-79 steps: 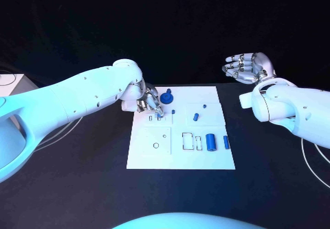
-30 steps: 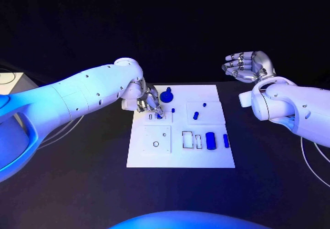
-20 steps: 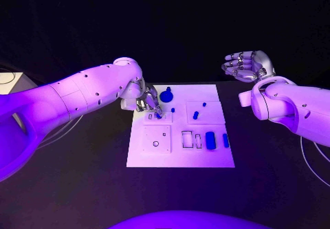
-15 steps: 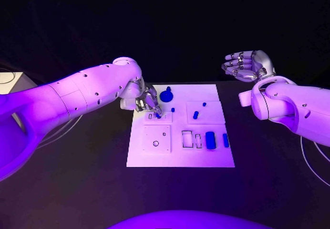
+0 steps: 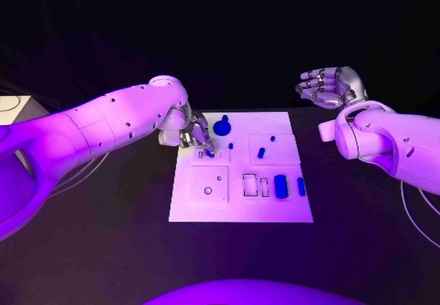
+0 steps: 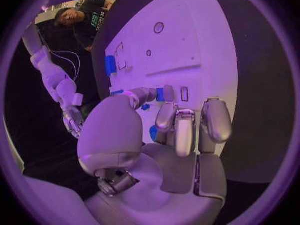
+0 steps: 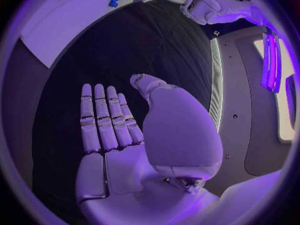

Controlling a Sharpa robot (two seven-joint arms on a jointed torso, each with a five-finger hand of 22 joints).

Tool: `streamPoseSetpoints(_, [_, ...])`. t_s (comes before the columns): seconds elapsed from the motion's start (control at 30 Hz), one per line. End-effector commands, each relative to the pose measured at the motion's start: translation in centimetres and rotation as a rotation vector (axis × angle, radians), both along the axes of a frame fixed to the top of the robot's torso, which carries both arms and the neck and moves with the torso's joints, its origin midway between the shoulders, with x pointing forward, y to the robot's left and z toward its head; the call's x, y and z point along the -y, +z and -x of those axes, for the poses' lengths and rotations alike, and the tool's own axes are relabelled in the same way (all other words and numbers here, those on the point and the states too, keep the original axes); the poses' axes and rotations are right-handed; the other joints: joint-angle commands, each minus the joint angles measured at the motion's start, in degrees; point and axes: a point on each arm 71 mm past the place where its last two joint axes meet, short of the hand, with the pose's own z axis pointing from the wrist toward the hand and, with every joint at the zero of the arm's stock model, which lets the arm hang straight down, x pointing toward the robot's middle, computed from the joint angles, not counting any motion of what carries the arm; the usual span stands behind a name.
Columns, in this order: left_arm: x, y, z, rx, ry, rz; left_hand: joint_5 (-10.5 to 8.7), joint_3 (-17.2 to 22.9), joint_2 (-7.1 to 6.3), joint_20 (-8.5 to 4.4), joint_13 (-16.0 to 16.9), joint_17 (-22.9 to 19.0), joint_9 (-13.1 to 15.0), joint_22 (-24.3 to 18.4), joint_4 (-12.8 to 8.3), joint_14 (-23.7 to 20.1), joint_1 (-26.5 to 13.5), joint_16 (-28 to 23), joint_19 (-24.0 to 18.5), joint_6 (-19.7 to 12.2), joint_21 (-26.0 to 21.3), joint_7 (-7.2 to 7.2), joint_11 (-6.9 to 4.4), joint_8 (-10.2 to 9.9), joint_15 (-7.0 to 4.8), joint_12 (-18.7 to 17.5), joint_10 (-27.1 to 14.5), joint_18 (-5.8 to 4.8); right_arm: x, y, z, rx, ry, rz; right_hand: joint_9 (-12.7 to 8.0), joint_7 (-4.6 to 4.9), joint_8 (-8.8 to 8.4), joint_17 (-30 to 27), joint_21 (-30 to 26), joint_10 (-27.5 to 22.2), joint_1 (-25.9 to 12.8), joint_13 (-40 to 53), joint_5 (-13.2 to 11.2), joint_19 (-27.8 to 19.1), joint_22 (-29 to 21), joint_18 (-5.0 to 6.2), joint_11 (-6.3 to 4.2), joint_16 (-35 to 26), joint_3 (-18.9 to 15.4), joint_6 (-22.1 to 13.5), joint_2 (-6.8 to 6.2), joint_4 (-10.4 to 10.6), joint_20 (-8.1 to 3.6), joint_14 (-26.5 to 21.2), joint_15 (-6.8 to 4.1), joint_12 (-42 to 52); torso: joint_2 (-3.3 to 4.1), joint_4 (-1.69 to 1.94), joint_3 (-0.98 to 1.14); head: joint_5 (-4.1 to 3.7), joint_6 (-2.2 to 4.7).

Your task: Assemble the parts on the task board

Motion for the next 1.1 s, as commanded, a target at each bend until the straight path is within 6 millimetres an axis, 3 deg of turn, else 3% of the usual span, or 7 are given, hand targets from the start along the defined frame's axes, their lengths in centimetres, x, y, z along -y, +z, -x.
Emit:
streamPoseSetpoints(0.03, [0.08, -0.08, 0.16, -0.025, -0.025, -0.011, 0.22, 12.3, 0.55, 0.17, 0.1, 12.6, 0.1, 0.0, -12.5, 5.2, 0.3, 0.4, 0.4, 0.2, 0.4, -0.32, 0.0, 0.1, -0.08, 0.3, 0.4, -0.11, -0.14, 0.08, 0.02, 0.011, 0.018, 0.005, -0.1, 0.94, -0.36, -0.3, 0.1, -0.2, 0.0, -0.1, 0.4, -0.3, -0.2, 0.41, 0.02, -0.3, -0.3, -0.1, 0.46, 0.0, -0.04, -0.6, 0.03, -0.3, 0.02, -0.02, 0.04, 0.0, -0.03])
streamPoseSetpoints(1.1, [0.71, -0.19, -0.06, -0.01, -0.022, -0.019, 0.45, 12.2, 0.69, 0.17, 0.2, 12.6, 0.1, -0.1, -12.6, 5.2, 0.1, 0.3, 0.3, 0.3, 0.3, -0.3, 0.01, 0.1, -0.08, 0.4, 0.4, -0.08, -0.33, 0.07, 0.07, 0.015, 0.023, 0.005, -0.1, 0.94, -0.36, -0.3, 0.1, -0.2, 0.0, -0.1, 0.4, -0.3, -0.2, 0.41, 0.02, -0.3, -0.3, -0.1, 0.46, 0.0, -0.04, -0.6, 0.03, -0.3, 0.09, -0.12, -0.03, -0.13, -0.2])
